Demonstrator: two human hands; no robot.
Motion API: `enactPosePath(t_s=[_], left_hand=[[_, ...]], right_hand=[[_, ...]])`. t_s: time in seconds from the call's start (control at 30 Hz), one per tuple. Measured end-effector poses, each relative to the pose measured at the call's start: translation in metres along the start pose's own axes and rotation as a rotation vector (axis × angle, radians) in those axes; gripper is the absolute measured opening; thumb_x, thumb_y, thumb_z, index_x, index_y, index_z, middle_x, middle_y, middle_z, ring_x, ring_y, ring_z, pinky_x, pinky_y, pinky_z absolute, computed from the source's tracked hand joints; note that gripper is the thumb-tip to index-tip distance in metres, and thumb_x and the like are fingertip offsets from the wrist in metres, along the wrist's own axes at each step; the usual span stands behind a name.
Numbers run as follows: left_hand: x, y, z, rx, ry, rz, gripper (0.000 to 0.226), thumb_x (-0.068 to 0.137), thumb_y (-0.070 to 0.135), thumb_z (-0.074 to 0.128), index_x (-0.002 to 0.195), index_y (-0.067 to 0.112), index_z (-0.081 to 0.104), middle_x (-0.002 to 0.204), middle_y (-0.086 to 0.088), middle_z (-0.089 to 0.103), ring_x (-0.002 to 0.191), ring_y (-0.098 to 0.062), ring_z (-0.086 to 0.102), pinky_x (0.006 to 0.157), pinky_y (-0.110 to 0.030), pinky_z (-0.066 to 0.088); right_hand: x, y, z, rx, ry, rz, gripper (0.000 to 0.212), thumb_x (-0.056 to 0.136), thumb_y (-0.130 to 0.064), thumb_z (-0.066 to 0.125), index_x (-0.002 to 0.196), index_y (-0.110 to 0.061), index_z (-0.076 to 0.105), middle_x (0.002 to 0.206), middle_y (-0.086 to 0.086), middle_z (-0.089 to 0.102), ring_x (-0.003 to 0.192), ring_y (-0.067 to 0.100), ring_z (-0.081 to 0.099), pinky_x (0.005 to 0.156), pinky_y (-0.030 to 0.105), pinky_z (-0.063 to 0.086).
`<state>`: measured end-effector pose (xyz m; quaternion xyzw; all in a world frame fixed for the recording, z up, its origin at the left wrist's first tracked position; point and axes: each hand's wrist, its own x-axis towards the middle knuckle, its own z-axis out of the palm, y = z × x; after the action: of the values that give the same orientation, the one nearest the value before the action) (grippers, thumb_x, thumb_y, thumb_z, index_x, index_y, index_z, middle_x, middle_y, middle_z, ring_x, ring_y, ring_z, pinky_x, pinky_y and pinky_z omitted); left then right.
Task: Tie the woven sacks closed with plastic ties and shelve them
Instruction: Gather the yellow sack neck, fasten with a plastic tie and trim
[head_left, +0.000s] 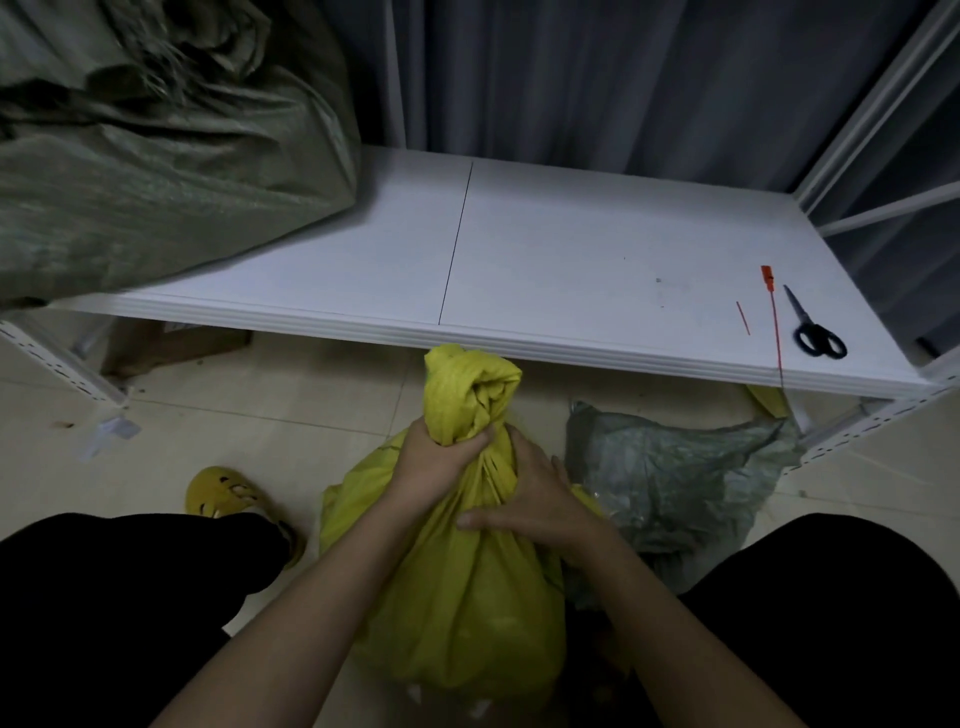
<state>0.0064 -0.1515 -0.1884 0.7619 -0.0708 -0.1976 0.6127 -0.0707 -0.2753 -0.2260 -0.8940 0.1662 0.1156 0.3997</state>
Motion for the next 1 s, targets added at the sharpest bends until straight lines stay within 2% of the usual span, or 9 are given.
enactPosePath(t_s=[0.07, 0.17, 0.23, 0.33, 0.47, 0.6, 0.7, 0.8, 1.0], left_hand=[[0.002, 0.004, -0.001, -0.015, 0.032, 0.018, 0.016, 0.077, 0.019, 0.075, 0.083, 0.026, 0.062, 0.081, 0.013, 0.065, 0.077, -0.006, 0.062, 0.064, -0.016, 0.048], [-0.001, 0.01, 0.004, 0.007, 0.052, 0.059, 0.019, 0.077, 0.019, 0.075, 0.093, 0.018, 0.064, 0.084, 0.008, 0.065, 0.08, -0.008, 0.062, 0.064, -0.013, 0.047], [0.0, 0.016, 0.004, 0.022, 0.022, 0.086, 0.034, 0.073, 0.025, 0.079, 0.101, 0.015, 0.062, 0.092, 0.005, 0.065, 0.083, -0.006, 0.062, 0.067, -0.011, 0.049], [0.003, 0.026, 0.003, 0.138, -0.08, 0.093, 0.084, 0.047, 0.056, 0.084, 0.116, 0.018, 0.056, 0.107, 0.003, 0.067, 0.098, -0.011, 0.064, 0.082, -0.029, 0.053], [0.007, 0.039, 0.013, 0.25, -0.017, 0.126, 0.064, 0.061, 0.031, 0.083, 0.117, 0.013, 0.056, 0.107, -0.005, 0.066, 0.099, -0.021, 0.062, 0.084, -0.034, 0.051], [0.023, 0.049, 0.028, 0.36, 0.038, 0.15, 0.055, 0.069, 0.023, 0.078, 0.117, 0.013, 0.053, 0.111, -0.01, 0.064, 0.103, -0.028, 0.061, 0.082, -0.035, 0.048], [0.034, 0.056, 0.046, 0.489, 0.026, 0.146, 0.061, 0.071, 0.029, 0.075, 0.123, 0.012, 0.047, 0.117, -0.012, 0.061, 0.108, -0.031, 0.058, 0.083, -0.037, 0.047], [0.042, 0.069, 0.072, 0.608, -0.004, 0.163, 0.058, 0.075, 0.035, 0.069, 0.121, 0.011, 0.044, 0.117, -0.014, 0.06, 0.109, -0.034, 0.056, 0.078, -0.035, 0.042], [0.064, 0.088, 0.121, 0.805, -0.096, 0.211, 0.051, 0.077, 0.038, 0.064, 0.116, 0.012, 0.043, 0.111, -0.012, 0.06, 0.1, -0.034, 0.058, 0.071, -0.033, 0.04]], right_hand=[[-0.006, -0.003, -0.003, 0.007, 0.028, -0.069, 0.114, 0.052, -0.075, 0.068, 0.146, -0.032, 0.02, 0.149, -0.005, 0.034, 0.138, 0.015, 0.029, 0.117, 0.048, 0.011], [-0.006, -0.021, 0.002, 0.247, 0.063, -0.221, 0.061, 0.074, -0.041, 0.067, 0.13, -0.024, 0.05, 0.126, -0.001, 0.059, 0.115, 0.014, 0.054, 0.1, 0.044, 0.044], [-0.002, -0.03, 0.002, 0.227, 0.135, -0.297, 0.052, 0.081, -0.023, 0.059, 0.132, -0.019, 0.05, 0.129, 0.004, 0.057, 0.117, 0.019, 0.053, 0.098, 0.042, 0.046], [0.003, -0.034, -0.003, 0.186, 0.189, -0.387, 0.055, 0.085, -0.012, 0.054, 0.138, -0.013, 0.043, 0.138, 0.008, 0.049, 0.126, 0.021, 0.045, 0.105, 0.033, 0.038], [0.007, -0.029, -0.01, 0.15, 0.198, -0.352, 0.05, 0.084, -0.023, 0.057, 0.132, -0.015, 0.05, 0.134, 0.01, 0.053, 0.124, 0.027, 0.047, 0.104, 0.042, 0.04], [0.005, -0.011, -0.04, -0.017, 0.126, -0.039, 0.093, 0.062, -0.073, 0.052, 0.141, -0.028, 0.036, 0.147, 0.004, 0.036, 0.136, 0.025, 0.028, 0.113, 0.043, 0.026], [-0.006, 0.009, -0.079, 0.334, 0.118, -0.038, 0.05, 0.07, -0.041, 0.079, 0.114, -0.031, 0.057, 0.124, 0.0, 0.057, 0.108, 0.006, 0.056, 0.1, 0.028, 0.045], [-0.004, 0.028, -0.114, 0.37, 0.391, -0.013, 0.031, 0.08, -0.014, 0.073, 0.109, -0.018, 0.066, 0.117, 0.005, 0.061, 0.103, 0.011, 0.058, 0.097, 0.023, 0.044], [0.016, 0.08, -0.18, 0.236, 0.826, 0.161, 0.02, 0.09, -0.013, 0.054, 0.103, -0.008, 0.068, 0.106, 0.01, 0.067, 0.092, 0.021, 0.062, 0.075, 0.025, 0.044]])
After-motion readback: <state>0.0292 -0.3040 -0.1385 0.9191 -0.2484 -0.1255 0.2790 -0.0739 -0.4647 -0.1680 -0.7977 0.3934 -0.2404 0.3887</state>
